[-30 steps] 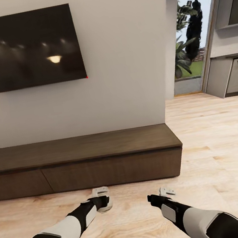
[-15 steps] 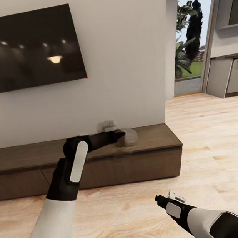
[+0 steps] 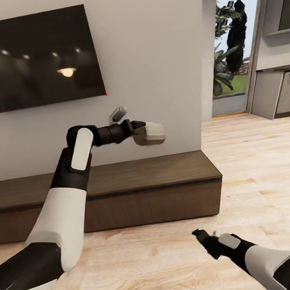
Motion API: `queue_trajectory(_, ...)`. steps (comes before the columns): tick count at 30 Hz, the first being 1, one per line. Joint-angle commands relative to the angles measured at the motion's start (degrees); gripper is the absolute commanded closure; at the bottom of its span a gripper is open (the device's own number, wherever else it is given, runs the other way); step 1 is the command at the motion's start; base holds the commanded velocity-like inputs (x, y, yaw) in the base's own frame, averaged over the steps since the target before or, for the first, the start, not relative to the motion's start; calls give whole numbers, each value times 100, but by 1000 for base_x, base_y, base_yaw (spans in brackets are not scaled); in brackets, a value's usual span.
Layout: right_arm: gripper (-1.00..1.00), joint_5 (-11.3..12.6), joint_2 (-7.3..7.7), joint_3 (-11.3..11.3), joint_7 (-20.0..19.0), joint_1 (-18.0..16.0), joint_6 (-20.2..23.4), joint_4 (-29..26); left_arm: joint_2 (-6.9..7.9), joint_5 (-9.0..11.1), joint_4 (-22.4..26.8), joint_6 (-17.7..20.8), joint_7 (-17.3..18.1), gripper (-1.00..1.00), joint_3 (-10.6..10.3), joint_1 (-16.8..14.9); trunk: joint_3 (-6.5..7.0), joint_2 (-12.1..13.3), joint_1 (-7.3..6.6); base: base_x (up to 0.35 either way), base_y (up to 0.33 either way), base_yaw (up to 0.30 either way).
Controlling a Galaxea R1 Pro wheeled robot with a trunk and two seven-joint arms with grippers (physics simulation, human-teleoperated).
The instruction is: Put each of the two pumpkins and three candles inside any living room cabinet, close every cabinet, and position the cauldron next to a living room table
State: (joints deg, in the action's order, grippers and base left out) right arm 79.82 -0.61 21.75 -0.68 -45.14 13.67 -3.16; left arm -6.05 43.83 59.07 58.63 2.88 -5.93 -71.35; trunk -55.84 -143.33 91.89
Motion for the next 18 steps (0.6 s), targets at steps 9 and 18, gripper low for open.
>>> queue_trajectory(9, -100, 239, 298, -345, -1685, -3, 13, -249, 108, 150, 127, 53, 368, 100, -6, -27, -6, -2, -1, 0, 0, 0)
queue_trajectory(18, -100, 299, -286, -417, -1286, -3, -514, -255, 105, 186, 256, 84, 399, 100, -13, -28, -6, -2, -1, 209, 0, 0)
